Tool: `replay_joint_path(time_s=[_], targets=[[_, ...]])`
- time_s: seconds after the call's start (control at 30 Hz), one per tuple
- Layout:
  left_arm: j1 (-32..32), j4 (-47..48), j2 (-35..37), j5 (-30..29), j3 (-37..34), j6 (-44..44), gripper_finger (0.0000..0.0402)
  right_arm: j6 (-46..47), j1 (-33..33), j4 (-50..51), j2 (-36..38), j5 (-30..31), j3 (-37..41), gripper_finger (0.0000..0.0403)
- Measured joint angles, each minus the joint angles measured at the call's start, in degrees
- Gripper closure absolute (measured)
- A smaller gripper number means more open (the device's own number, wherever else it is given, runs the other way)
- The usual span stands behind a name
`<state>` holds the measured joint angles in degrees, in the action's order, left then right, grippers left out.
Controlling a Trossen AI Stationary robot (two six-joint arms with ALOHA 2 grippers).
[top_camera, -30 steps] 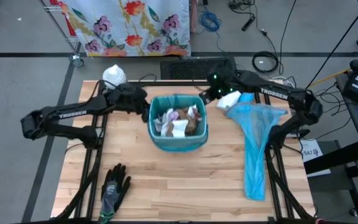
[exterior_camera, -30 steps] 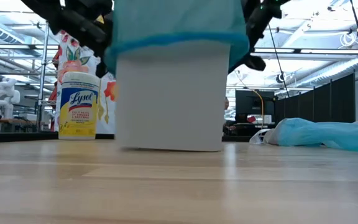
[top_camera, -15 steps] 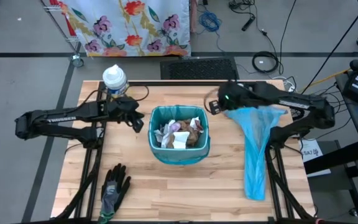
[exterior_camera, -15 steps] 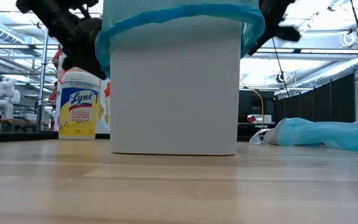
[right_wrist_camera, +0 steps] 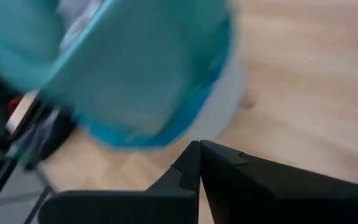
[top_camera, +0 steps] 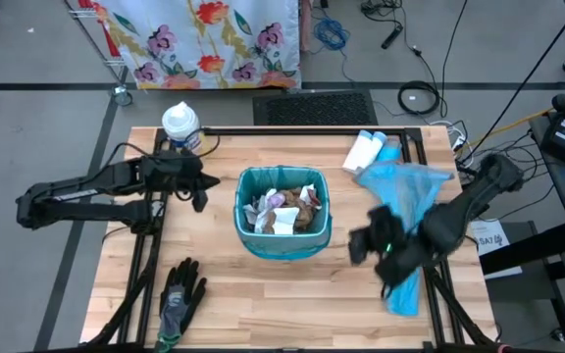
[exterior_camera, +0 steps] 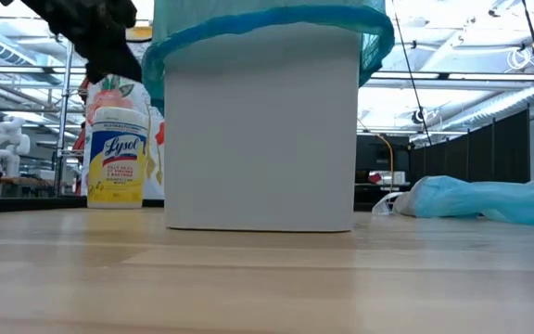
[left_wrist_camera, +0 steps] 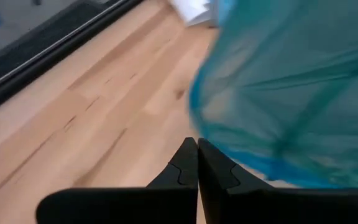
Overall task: Place trash/remove bag and relplace
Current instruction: Move the white trash bin to the center of the table
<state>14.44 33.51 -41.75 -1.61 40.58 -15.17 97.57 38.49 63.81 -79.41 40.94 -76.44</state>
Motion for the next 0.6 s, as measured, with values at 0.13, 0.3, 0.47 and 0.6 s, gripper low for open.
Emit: replay_joint_path(time_s=[0.13, 0.3, 0.47, 0.6], targets=[[0.2, -4.6, -6.6, 0.4, 0.0, 2.4, 0.0402, -3.6, 2.1, -9.3, -6.4, 1.8, 0.0, 0.0403], [2.0, -9.7, -12.6, -0.3, -0.2, 7.4, 0.0402, -10.6, 1.4, -21.6, -11.9, 4.7, 0.0, 0.0403], [2.9, -16.9, -17.8, -0.3, -0.2, 14.9, 0.0402, -17.1, -1.3, -28.5, -16.0, 4.1, 0.0, 0.0403], [3.0, -24.1, -21.3, 5.4, -0.2, 20.6, 0.0402, -16.2, -2.9, -27.9, -17.3, 4.0, 0.0, 0.0403]])
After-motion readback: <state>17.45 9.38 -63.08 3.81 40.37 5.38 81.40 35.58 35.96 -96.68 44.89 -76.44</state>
